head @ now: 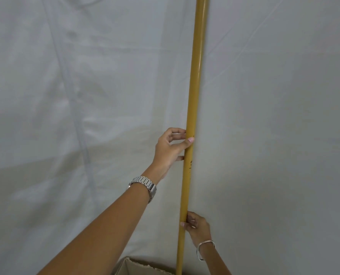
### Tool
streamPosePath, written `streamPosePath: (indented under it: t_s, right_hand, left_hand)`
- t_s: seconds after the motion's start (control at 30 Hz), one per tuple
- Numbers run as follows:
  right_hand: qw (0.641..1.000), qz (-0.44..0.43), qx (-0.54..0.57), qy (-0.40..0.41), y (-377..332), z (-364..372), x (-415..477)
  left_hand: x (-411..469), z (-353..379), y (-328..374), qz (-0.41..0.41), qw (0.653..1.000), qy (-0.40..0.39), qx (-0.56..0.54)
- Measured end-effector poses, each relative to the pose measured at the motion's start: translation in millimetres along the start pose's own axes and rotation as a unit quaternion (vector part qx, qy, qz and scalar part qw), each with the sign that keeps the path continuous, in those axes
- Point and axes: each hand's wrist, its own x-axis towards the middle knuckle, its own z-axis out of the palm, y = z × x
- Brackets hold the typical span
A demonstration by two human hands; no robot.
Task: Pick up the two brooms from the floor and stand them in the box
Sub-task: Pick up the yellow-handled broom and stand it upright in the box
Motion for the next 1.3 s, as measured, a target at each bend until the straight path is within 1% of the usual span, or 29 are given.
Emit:
streamPosePath:
  t_s: [0.13,0.23,0.3,0.4,0.5,0.6,0.67,0.73,0.83,0.87,0.93,1.0,1.07,1.17,1.23,1.3]
  right_hand:
    - [1.000,-0.002,-0.024,0.018,0.3,-2.4,-0.6]
    - [0.999,0.014,-0.032,0.037,2.2,-6.2,-2.9]
    - [0.998,0.021,-0.045,0.049,3.8,-9.5,-6.5]
    - [0.996,0.019,-0.073,0.043,2.9,-14.2,-15.3]
    - [0.994,0.010,-0.100,0.041,0.0,-21.4,-28.0]
    - [0.985,-0.022,-0.166,0.043,-7.4,-34.7,-45.8]
    - [0.965,-0.072,-0.245,0.052,-18.9,-47.3,-57.4]
    - [0.939,-0.127,-0.310,0.074,-34.8,-60.0,-66.7]
    - [0.898,-0.199,-0.378,0.102,-71.4,-83.8,-88.3]
    - [0.880,-0.228,-0.400,0.119,-86.4,-94.4,-98.3]
    - [0.830,-0.294,-0.438,0.181,-118.1,-116.0,-120.2]
    - [0.787,-0.332,-0.464,0.235,-149.7,-139.0,-143.8]
    - [0.759,-0.344,-0.484,0.267,-178.3,-159.4,-164.5]
    - [0.727,-0.338,-0.501,0.327,-213.1,-201.0,-204.4]
    - [0.715,-0.327,-0.500,0.364,-229.7,-232.1,-232.9]
    - [0.711,-0.314,-0.491,0.393,-240.2,-263.2,-260.1]
  left_hand:
    - [-1.9,-4.0,-3.9,0.018,0.999,0.007,0.029]
    - [-3.4,-7.3,-5.4,0.023,0.999,0.024,0.039]
    - [-6.5,-8.9,-7.0,0.028,0.998,0.020,0.054]
    - [-14.3,-10.9,-12.8,0.043,0.995,0.007,0.090]
    - [-25.2,-11.6,-18.9,0.062,0.989,0.015,0.131]
    - [-43.4,-11.4,-19.5,0.088,0.975,0.028,0.204]
    - [-57.9,-12.6,-17.8,0.125,0.949,0.028,0.288]
    - [-73.3,-14.7,-15.4,0.160,0.911,0.028,0.378]
    - [-99.6,-6.5,-5.0,0.199,0.874,0.028,0.443]
    - [-109.5,0.1,1.8,0.219,0.859,0.034,0.462]
    - [-128.3,15.4,19.3,0.268,0.828,0.059,0.489]
    - [-144.0,36.9,40.7,0.310,0.806,0.079,0.499]
    - [-155.0,59.2,64.4,0.334,0.794,0.088,0.500]
    - [-178.7,104.0,106.0,0.355,0.796,0.094,0.482]
    - [-197.7,135.4,131.4,0.366,0.796,0.099,0.471]
    - [-218.3,166.1,152.1,0.374,0.798,0.094,0.463]
